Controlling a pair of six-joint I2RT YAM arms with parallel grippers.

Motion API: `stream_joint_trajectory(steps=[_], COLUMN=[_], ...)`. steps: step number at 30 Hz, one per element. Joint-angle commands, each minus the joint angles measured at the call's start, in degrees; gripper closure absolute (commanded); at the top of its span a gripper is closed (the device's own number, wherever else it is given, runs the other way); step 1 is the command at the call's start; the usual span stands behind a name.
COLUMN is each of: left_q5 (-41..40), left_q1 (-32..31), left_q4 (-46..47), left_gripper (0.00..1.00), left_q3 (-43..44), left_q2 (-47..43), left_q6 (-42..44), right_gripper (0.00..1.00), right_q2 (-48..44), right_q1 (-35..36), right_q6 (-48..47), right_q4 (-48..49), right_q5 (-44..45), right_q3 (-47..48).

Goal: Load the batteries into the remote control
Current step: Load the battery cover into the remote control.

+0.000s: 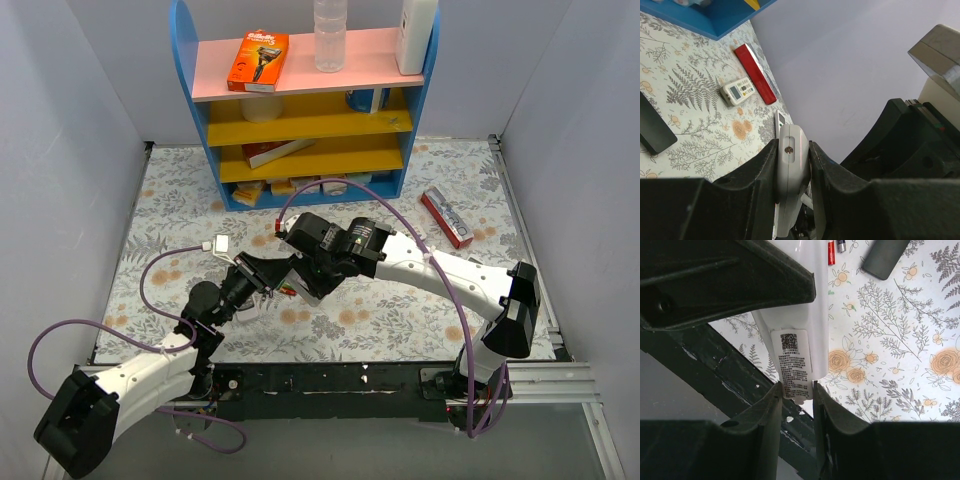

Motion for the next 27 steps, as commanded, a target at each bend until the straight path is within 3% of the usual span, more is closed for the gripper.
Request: stream_joint_trajectory(steps=[1,27], left_q5=[-0.79,3.43], left_q1=[-0.24,-0.42], left_q4=[0.87,5.0], left_gripper=[1.0,1.0], left_q3=[-0.31,-0.05], left_q2=[-1.29,0.47], left_q6=[0.98,0.28], right_gripper=[0.99,0.99], right_q2=[-0.9,-0.81], right_q1=[0.17,-0.88], right_q6=[1.73,3.49], right_q4=[1.31,5.18], right_q5=[2.47,1.24], right_q3=[1.05,0.35])
